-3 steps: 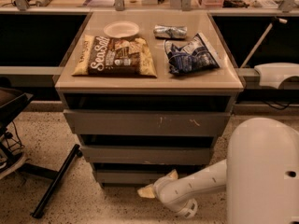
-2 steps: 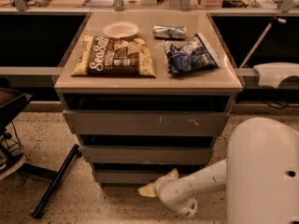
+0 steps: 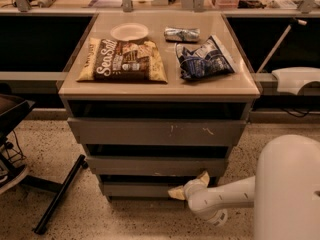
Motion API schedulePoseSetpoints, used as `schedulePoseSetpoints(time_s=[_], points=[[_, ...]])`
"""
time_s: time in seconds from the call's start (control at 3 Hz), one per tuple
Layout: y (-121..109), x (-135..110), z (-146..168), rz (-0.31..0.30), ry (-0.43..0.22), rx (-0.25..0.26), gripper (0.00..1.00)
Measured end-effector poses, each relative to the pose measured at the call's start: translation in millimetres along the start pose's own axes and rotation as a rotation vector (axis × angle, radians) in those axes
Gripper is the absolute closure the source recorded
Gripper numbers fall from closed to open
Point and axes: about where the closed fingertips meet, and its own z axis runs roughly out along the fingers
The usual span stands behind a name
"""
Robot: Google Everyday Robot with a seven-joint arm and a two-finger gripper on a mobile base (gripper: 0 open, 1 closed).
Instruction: Open bottom drawer
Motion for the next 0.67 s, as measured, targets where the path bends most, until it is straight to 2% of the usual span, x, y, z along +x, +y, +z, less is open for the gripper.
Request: schedulePoseSetpoints(time_s=[0.67], points=[[-5.4, 12.2, -1.2, 0.016, 0.007, 0.003, 0.00]])
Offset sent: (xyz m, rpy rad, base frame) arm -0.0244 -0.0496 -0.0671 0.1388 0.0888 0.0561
